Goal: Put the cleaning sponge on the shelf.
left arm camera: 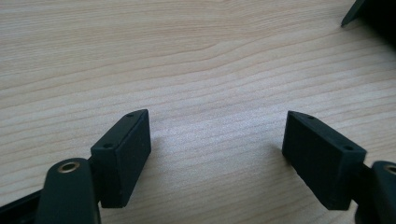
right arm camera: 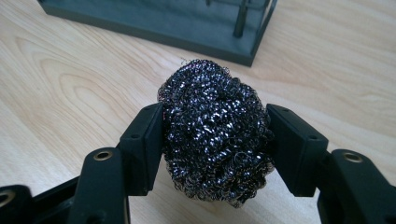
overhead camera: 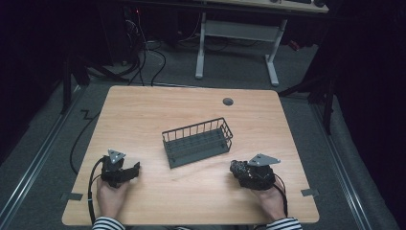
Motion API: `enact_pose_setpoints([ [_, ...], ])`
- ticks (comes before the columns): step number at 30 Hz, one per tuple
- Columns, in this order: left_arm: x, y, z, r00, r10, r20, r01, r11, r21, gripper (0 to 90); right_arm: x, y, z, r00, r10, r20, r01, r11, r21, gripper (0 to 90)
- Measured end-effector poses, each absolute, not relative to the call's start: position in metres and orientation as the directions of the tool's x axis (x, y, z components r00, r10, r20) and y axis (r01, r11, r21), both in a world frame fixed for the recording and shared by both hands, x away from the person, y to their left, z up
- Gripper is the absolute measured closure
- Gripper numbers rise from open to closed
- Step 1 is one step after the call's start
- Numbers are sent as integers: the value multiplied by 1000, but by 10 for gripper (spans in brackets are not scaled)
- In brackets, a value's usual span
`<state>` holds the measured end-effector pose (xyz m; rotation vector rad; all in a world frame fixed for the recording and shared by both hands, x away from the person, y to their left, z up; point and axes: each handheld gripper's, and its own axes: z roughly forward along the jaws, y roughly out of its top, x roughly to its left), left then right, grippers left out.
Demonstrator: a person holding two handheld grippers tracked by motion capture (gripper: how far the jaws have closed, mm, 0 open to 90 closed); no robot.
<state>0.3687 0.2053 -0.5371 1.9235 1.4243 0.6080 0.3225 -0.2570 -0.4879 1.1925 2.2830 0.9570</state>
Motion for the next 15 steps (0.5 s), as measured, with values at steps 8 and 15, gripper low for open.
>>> enact_pose_setpoints([
  [8, 369, 205, -537, 299, 954, -17, 647, -189, 738, 240, 323, -258, -466, -579, 815, 5, 533, 374, 759, 400],
  [15, 369, 205, -537, 299, 954, -17, 647, -190, 738, 240, 326, -260, -447, -591, 806, 21, 508, 352, 786, 400],
])
